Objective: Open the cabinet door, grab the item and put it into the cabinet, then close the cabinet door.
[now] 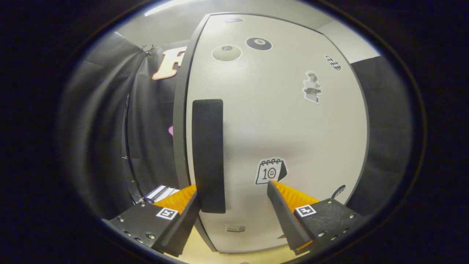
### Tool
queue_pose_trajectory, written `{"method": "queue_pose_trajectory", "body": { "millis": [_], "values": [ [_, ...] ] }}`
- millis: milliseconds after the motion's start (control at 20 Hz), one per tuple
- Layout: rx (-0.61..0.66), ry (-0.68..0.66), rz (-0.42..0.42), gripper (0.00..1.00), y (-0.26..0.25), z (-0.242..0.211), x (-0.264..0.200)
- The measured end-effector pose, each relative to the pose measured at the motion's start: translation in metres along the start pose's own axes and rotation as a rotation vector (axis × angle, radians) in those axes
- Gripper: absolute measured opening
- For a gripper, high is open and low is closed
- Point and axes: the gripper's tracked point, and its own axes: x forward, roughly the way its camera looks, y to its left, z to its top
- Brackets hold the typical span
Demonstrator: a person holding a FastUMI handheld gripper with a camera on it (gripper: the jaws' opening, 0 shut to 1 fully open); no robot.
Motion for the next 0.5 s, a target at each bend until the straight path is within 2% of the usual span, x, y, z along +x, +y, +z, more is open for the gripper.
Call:
{"method": "queue_pose_trajectory", "body": {
  "millis": [250,500],
  "values": [
    [0.013,0.035,0.009,1.00,0.002,-0.005,-0.007],
    [0.019,0.018,0.042,1.00,0.000,0.011,-0.059]
  ]
}}
